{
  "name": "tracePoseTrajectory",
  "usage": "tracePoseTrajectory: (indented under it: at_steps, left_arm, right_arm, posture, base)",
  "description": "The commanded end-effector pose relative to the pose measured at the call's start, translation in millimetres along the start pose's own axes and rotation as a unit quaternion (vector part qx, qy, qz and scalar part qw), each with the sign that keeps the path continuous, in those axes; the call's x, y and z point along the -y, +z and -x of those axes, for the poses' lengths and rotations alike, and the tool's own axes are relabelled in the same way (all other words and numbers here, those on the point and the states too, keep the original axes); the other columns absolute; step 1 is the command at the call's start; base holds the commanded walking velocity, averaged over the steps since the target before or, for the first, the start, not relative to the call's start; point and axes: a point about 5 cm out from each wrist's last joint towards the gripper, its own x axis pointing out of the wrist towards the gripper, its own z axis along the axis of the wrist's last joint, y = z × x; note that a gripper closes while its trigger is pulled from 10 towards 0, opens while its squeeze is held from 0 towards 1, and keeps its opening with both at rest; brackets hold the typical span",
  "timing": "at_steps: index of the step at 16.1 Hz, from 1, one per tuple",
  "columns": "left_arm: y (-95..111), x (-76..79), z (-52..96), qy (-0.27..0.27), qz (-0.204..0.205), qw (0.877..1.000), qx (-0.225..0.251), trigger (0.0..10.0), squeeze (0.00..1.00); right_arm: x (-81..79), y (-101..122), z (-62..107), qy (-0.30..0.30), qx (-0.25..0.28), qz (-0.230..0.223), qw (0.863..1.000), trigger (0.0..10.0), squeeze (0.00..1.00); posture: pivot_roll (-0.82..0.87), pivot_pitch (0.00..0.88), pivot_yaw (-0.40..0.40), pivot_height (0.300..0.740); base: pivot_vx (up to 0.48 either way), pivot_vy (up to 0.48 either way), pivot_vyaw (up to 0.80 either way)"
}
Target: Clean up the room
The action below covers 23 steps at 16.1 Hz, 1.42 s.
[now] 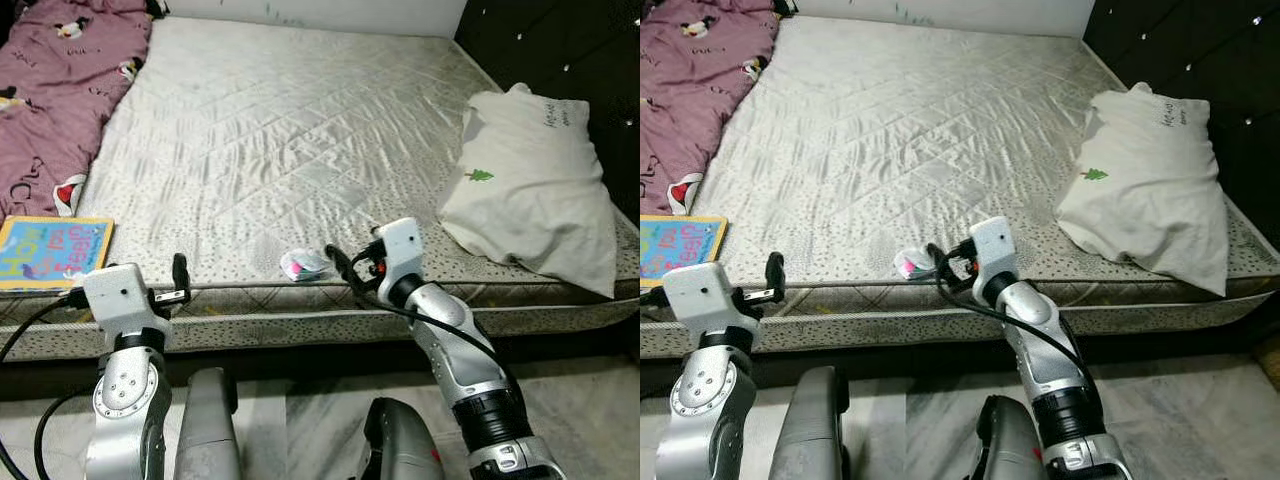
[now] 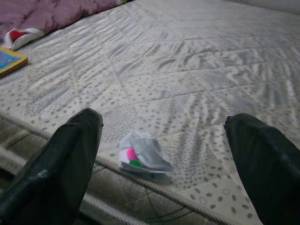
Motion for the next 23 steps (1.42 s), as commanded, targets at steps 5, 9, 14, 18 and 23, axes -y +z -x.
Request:
tracePoseTrajectory:
  at_steps: [5, 9, 14, 18, 23]
  left_arm:
    - [3.9, 4.2, 0.0, -0.012, 0.01, 1.0, 0.005, 10.0, 0.0]
    - [3.4, 5.1, -1.0, -0.013, 0.01, 1.0, 0.006, 10.0, 0.0]
    - [1.4, 6.2, -1.4, -0.015, 0.008, 1.0, 0.0, 10.0, 0.0]
    - [0.6, 10.6, -4.0, -0.021, 0.004, 1.0, 0.001, 10.0, 0.0]
    - [0.1, 30.4, -15.4, -0.068, 0.004, 0.998, -0.005, 10.0, 0.0]
  right_arm:
    - [-1.4, 3.0, -2.1, 0.019, 0.0, 0.021, 1.0, 10.0, 0.0]
    - [-3.6, 3.5, -3.0, 0.031, 0.004, 0.029, 0.999, 10.0, 0.0]
    - [-4.7, 2.8, -3.2, 0.037, 0.006, 0.03, 0.999, 10.0, 0.0]
    - [-5.2, 1.4, -1.9, 0.032, 0.01, 0.029, 0.999, 10.0, 0.0]
    - [2.1, 3.7, 5.4, -0.006, 0.035, 0.04, 0.999, 10.0, 0.0]
  posture:
    - [0.09, 0.065, -0.124, 0.587]
    - [0.1, 0.052, -0.125, 0.587]
    - [0.1, 0.041, -0.121, 0.587]
    - [0.09, 0.028, -0.096, 0.587]
    - [0.02, 0.016, -0.01, 0.587]
  base:
    - [0.0, 0.0, 0.0]
    - [0.273, 0.0, 0.23]
    - [0.227, 0.0, 0.08]
    - [0.0, 0.0, 0.0]
    - [0.0, 0.0, 0.0]
